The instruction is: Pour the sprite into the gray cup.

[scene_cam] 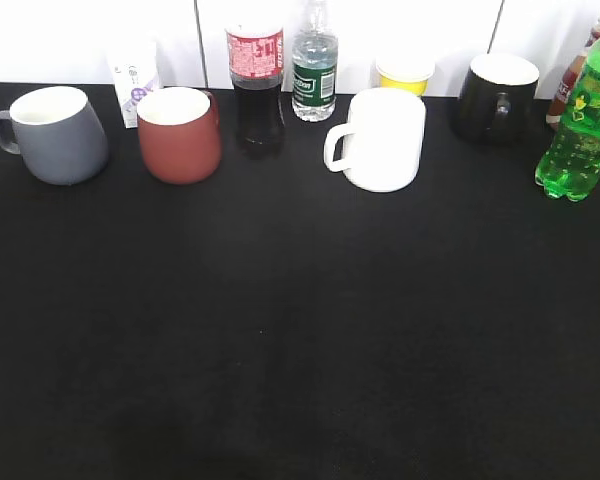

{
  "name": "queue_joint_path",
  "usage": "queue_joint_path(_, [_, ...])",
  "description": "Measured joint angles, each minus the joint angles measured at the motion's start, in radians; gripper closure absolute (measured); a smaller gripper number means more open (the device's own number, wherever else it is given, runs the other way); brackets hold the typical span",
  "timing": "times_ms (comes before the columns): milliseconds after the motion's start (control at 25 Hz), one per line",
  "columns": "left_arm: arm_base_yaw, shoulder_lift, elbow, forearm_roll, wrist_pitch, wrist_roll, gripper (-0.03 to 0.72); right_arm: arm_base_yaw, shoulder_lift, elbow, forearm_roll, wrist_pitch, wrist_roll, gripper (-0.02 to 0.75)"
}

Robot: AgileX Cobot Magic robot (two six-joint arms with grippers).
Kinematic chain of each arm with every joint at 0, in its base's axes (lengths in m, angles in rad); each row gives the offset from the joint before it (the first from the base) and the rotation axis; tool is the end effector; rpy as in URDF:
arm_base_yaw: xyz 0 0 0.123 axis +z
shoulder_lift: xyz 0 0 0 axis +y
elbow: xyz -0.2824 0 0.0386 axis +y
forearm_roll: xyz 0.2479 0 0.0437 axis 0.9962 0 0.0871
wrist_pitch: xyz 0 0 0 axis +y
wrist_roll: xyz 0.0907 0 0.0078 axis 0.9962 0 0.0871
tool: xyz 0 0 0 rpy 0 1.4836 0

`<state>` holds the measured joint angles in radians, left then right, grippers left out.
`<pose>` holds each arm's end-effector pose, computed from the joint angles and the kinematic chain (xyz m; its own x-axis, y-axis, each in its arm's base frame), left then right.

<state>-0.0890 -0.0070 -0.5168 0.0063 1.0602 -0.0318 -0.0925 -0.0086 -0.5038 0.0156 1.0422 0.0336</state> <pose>-0.0078 0.0012 0.2818 -0.4348 0.0100 -0.9005 0.0715 0.9972 -0.0235 -0.0057 0.0018 0.2797 -0.4227 0.0808 -0.9026 0.0978 0.9943 0.0432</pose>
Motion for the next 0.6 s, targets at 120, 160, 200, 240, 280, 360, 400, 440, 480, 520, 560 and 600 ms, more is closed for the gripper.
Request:
queue_joint_path(120, [0.007,0.0,0.0,0.0,0.0,0.0,0.459,0.0,0.0,0.0,0.0,0.0,-0.001,0.145])
queue_joint_path(160, [0.007,0.0,0.0,0.0,0.0,0.0,0.459,0.0,0.0,0.0,0.0,0.0,-0.001,0.145])
queue_joint_path(200, [0.007,0.0,0.0,0.0,0.0,0.0,0.459,0.0,0.0,0.0,0.0,0.0,0.0,0.145])
queue_joint_path(240, [0.007,0.0,0.0,0.0,0.0,0.0,0.459,0.0,0.0,0.0,0.0,0.0,0.0,0.145])
queue_joint_path(280, [0.007,0.0,0.0,-0.001,0.0,0.0,0.459,0.0,0.0,0.0,0.0,0.0,0.0,0.145])
queue_joint_path(360, [0.007,0.0,0.0,-0.006,0.0,0.0,0.459,0.0,0.0,0.0,0.0,0.0,-0.001,0.145])
queue_joint_path(400, [0.007,0.0,0.0,-0.006,0.0,0.0,0.459,0.0,0.0,0.0,0.0,0.0,-0.001,0.145])
queue_joint_path(440, [0.007,0.0,0.0,-0.006,0.0,0.0,0.459,0.0,0.0,0.0,0.0,0.0,-0.001,0.145])
queue_joint_path(480, [0.007,0.0,0.0,-0.006,0.0,0.0,0.459,0.0,0.0,0.0,0.0,0.0,0.0,0.145])
queue_joint_path(520, [0.007,0.0,0.0,-0.006,0.0,0.0,0.459,0.0,0.0,0.0,0.0,0.0,0.0,0.145])
queue_joint_path(560, [0.007,0.0,0.0,-0.006,0.0,0.0,0.459,0.0,0.0,0.0,0.0,0.0,0.0,0.145])
queue_joint_path(600, [0.007,0.0,0.0,-0.006,0.0,0.0,0.459,0.0,0.0,0.0,0.0,0.0,-0.001,0.145])
